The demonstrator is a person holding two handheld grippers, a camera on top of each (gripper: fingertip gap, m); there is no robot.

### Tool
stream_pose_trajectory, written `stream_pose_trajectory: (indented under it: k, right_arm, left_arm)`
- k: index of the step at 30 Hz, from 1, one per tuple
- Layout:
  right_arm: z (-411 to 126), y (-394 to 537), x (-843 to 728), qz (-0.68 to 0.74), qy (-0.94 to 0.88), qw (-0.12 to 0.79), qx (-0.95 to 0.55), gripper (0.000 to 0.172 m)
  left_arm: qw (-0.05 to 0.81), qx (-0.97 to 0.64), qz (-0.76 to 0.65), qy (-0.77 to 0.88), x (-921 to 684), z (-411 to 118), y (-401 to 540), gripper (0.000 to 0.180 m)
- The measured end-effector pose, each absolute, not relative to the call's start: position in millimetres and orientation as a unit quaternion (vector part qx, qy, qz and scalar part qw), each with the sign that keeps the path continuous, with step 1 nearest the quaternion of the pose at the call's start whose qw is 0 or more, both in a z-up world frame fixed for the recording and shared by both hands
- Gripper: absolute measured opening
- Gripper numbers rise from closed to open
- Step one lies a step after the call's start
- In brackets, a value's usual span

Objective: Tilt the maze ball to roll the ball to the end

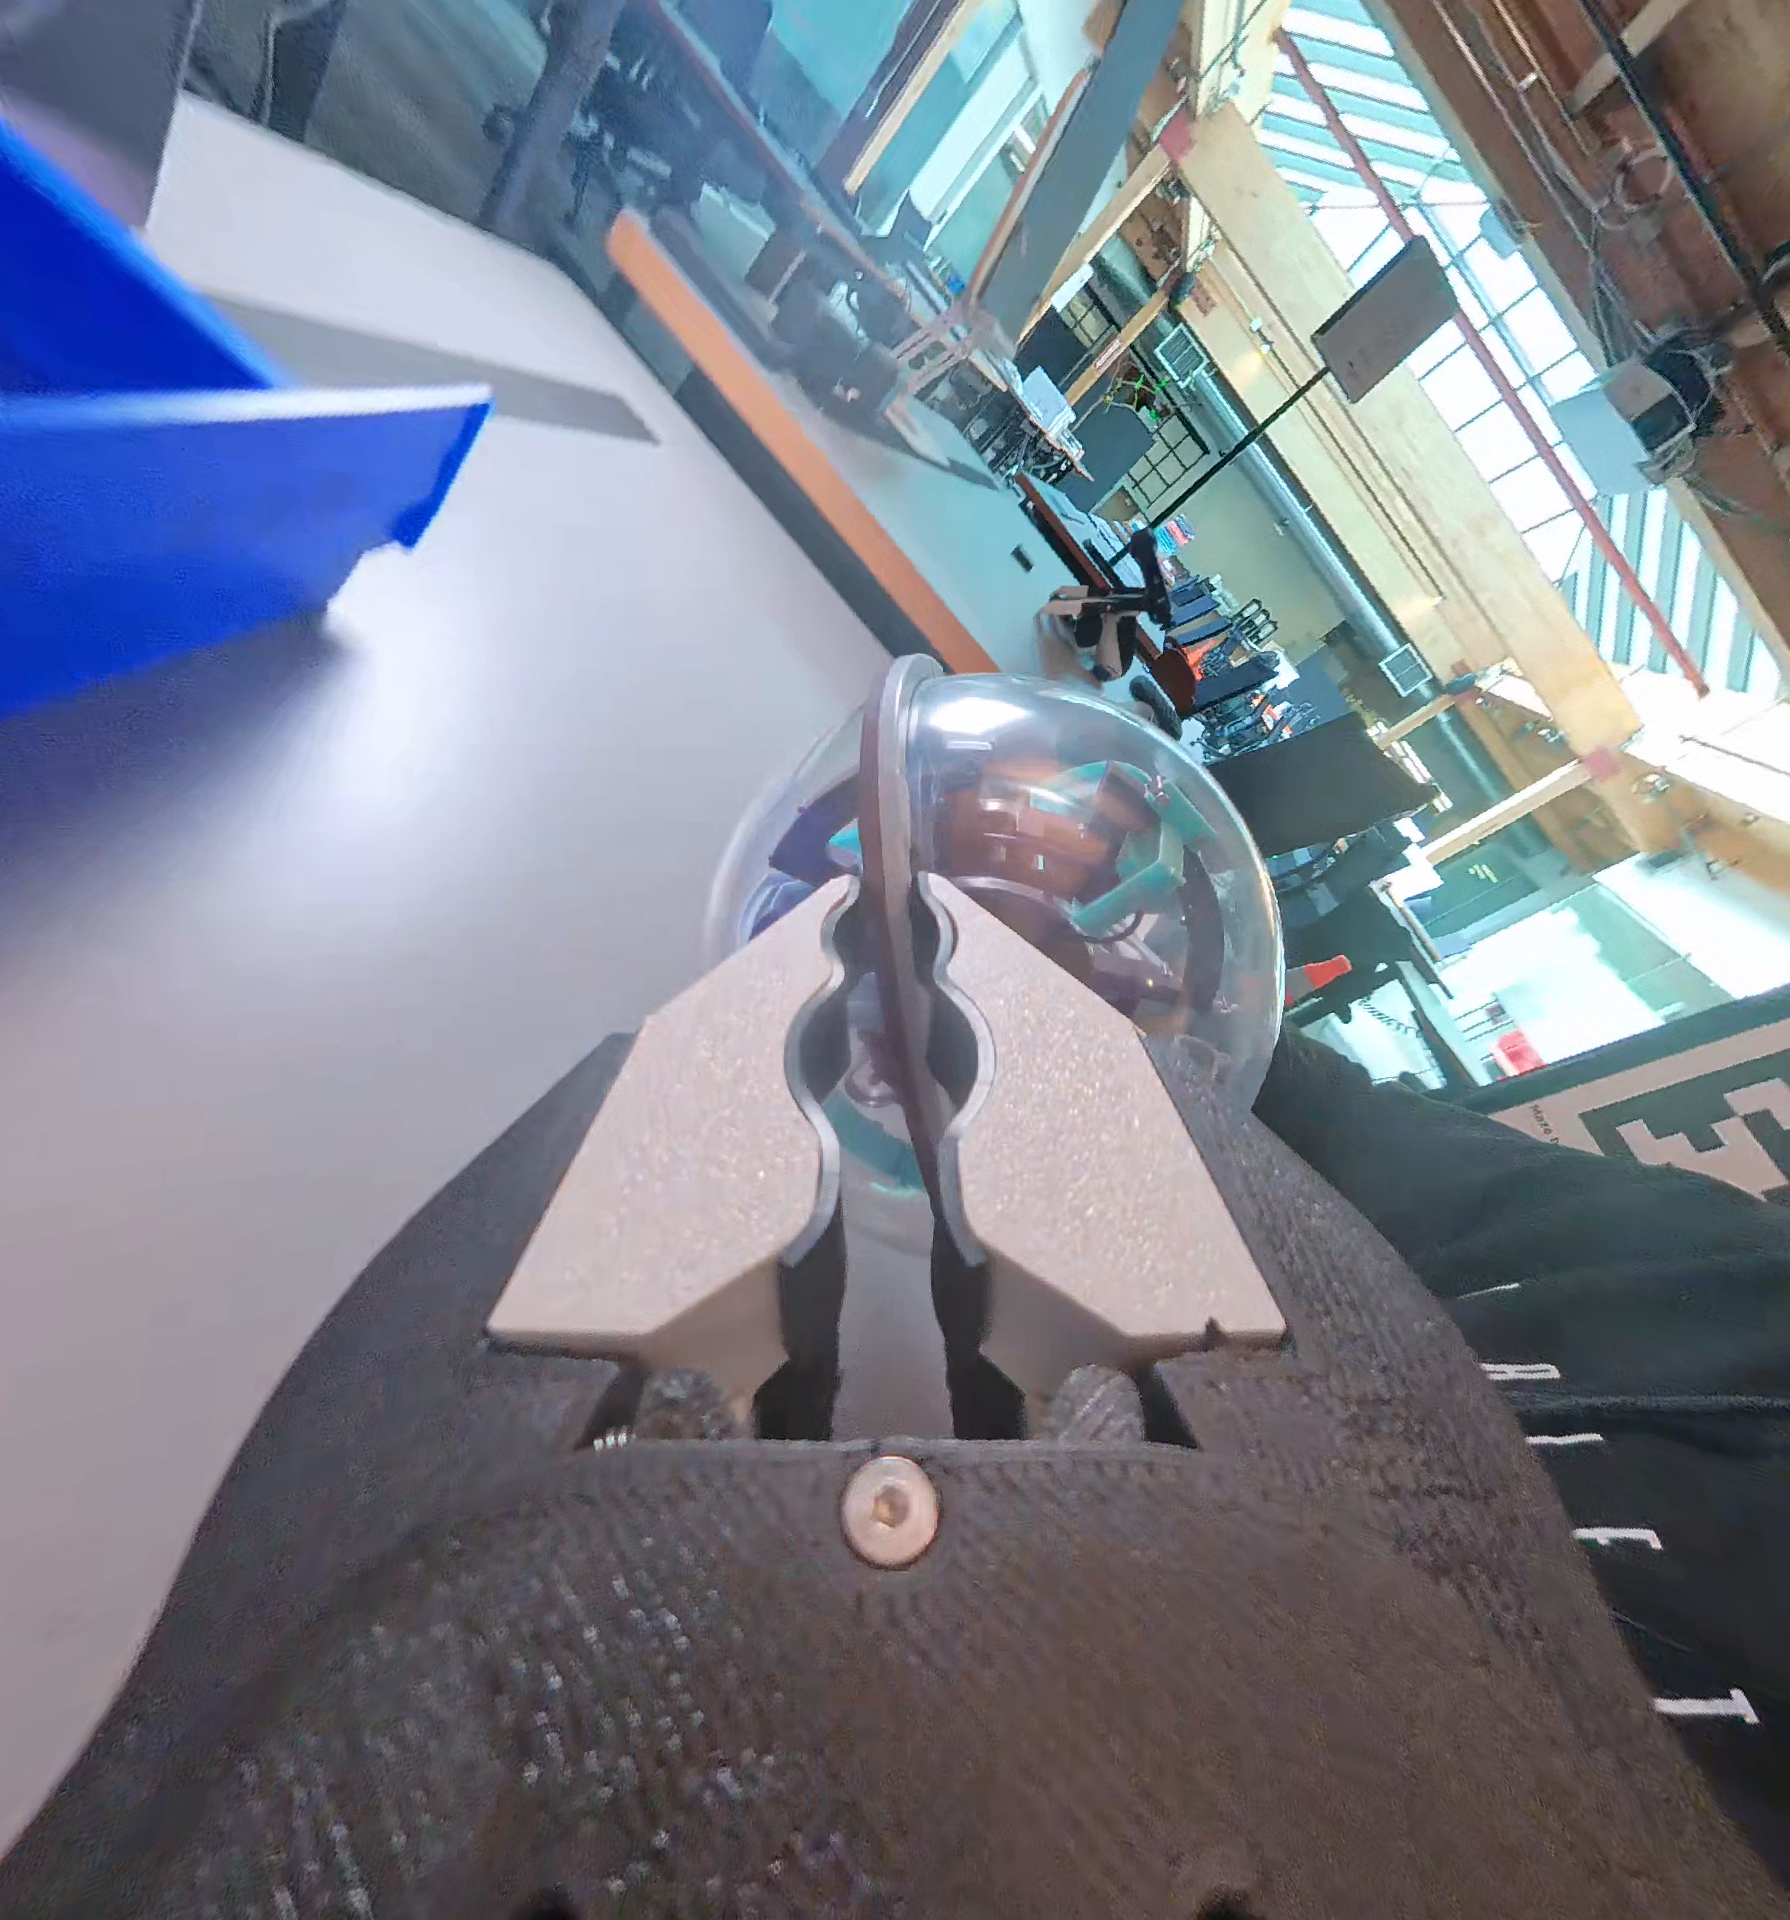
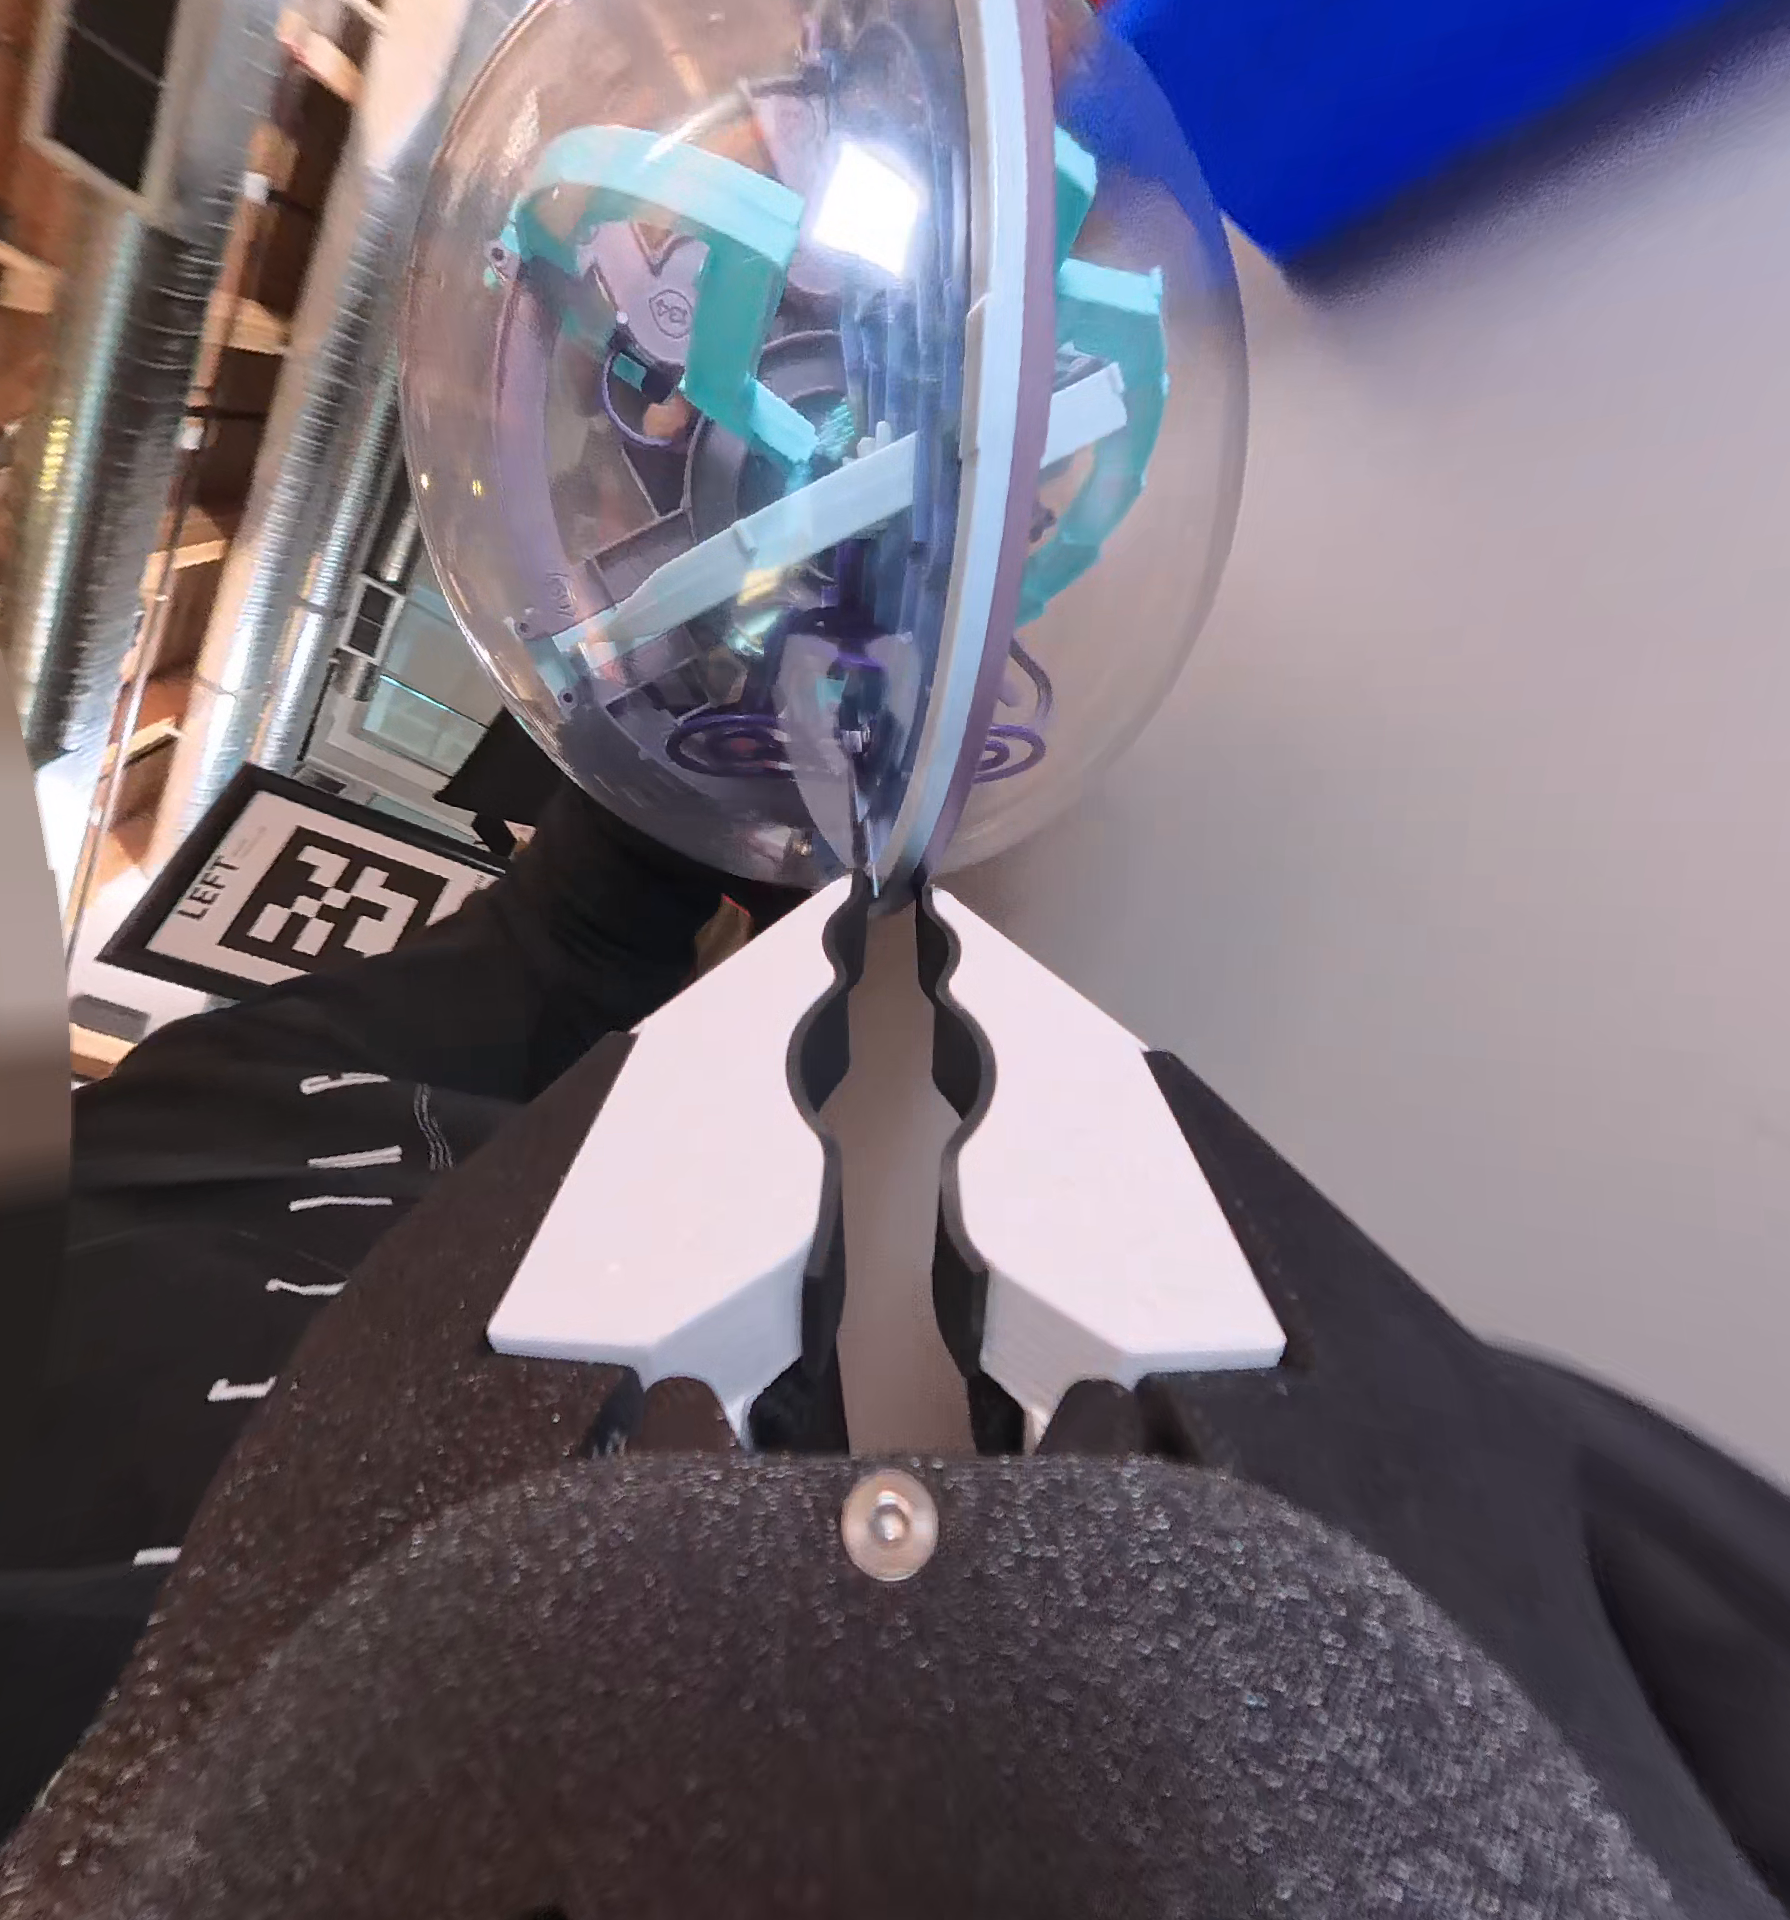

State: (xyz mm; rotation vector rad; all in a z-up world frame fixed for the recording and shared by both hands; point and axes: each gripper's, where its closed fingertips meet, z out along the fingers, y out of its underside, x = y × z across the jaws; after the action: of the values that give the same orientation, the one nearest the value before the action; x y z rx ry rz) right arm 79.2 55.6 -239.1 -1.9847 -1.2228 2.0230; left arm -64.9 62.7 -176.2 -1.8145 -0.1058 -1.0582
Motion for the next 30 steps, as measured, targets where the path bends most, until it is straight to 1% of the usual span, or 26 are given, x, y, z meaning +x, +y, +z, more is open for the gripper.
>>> stream_pose_trajectory:
  k: [5,8,10,11,12,13,15,17,19,22,23,24,27,28,29,30]
  right_arm:
    - [-266,54,88,0.626,-0.397,-0.008,-0.671,0.006]
    - [-268,54,89,0.624,-0.397,-0.017,-0.673,0.007]
    - [-266,57,89,0.617,-0.411,0.004,-0.671,0.008]
    - [-264,59,89,0.612,-0.429,0.024,-0.664,0.012]
    - [-261,61,89,0.607,-0.452,0.048,-0.652,0.020]
    - [-258,64,88,0.595,-0.481,0.081,-0.639,0.034]
    - [-254,76,84,0.530,-0.560,0.199,-0.605,0.078]
    - [-247,88,77,0.435,-0.638,0.334,-0.540,0.103]
    - [-236,94,65,0.373,-0.678,0.422,-0.473,0.115]
    - [-237,103,49,0.351,-0.697,0.441,-0.444,0.124]
    - [-239,108,45,0.343,-0.701,0.446,-0.438,0.125]
    - [-239,112,42,0.338,-0.703,0.452,-0.434,0.124]
    - [-237,118,37,0.340,-0.690,0.467,-0.436,0.116]
    - [-237,119,35,0.339,-0.686,0.472,-0.437,0.114]
    - [-237,120,34,0.340,-0.683,0.476,-0.438,0.112]
    - [-237,121,34,0.342,-0.679,0.478,-0.439,0.112]
  left_arm:
    - [0.457,-0.756,-0.462,-0.076,-62,-222,68,0.006]
    - [0.450,-0.750,-0.477,-0.088,-64,-232,70,0.006]
    - [0.450,-0.748,-0.480,-0.087,-65,-233,70,0.006]
    - [0.451,-0.748,-0.480,-0.086,-65,-233,70,0.006]
    - [0.451,-0.748,-0.480,-0.087,-66,-234,71,0.006]
    - [0.452,-0.747,-0.480,-0.088,-67,-234,71,0.006]
    - [0.455,-0.747,-0.477,-0.088,-68,-233,72,0.006]
    - [0.456,-0.749,-0.473,-0.084,-67,-234,74,0.006]
    - [0.460,-0.744,-0.477,-0.083,-67,-233,76,0.006]
    - [0.468,-0.745,-0.468,-0.080,-69,-234,82,0.006]
    - [0.471,-0.746,-0.464,-0.081,-71,-234,84,0.007]
    - [0.473,-0.746,-0.462,-0.081,-73,-235,85,0.007]
    - [0.483,-0.743,-0.456,-0.077,-77,-235,88,0.007]
    - [0.494,-0.740,-0.451,-0.071,-78,-233,89,0.011]
    - [0.509,-0.731,-0.450,-0.063,-80,-228,90,0.024]
    - [0.531,-0.717,-0.448,-0.052,-82,-219,91,0.042]
